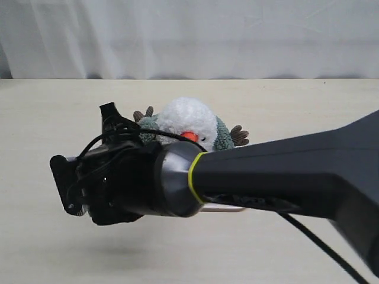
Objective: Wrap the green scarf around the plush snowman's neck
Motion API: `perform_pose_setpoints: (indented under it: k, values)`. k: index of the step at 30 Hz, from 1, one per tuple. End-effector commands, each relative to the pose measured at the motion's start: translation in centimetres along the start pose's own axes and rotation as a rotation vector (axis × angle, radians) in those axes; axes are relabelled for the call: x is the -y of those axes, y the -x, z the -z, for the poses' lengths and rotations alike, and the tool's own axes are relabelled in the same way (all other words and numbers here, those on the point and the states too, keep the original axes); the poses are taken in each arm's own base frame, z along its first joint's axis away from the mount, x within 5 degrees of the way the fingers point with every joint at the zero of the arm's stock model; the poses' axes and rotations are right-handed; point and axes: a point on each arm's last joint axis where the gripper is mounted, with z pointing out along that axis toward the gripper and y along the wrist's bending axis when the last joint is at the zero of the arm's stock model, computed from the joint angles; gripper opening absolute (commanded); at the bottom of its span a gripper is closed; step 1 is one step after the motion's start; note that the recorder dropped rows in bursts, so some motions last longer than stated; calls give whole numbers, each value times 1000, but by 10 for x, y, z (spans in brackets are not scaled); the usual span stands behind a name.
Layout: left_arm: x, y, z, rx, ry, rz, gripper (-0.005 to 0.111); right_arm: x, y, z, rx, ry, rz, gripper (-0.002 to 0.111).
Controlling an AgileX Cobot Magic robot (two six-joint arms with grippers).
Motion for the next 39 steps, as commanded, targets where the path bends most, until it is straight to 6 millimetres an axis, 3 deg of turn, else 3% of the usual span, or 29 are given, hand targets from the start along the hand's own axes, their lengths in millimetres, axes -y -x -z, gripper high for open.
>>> perform_pose_setpoints:
  k: [1, 12, 22, 28, 34, 39]
  values:
    - [0, 0, 0, 7, 2, 3, 0, 12, -8, 20, 45, 86, -63, 4]
    - [0, 0, 0, 7, 2, 3, 0, 16, -26, 46, -8, 229, -59, 4]
    - [0, 0, 0, 7, 2, 3, 0, 3, -20, 55, 68, 414, -77, 4]
    - [0, 0, 0, 7, 2, 3, 0, -5, -18, 44, 37, 427, -45, 4]
    - [0, 0, 0, 7, 2, 3, 0, -28, -12, 23, -19, 486, 5, 4]
    - [0, 0, 0, 7, 2, 3, 0, -27, -10, 21, -7, 472, -2, 5]
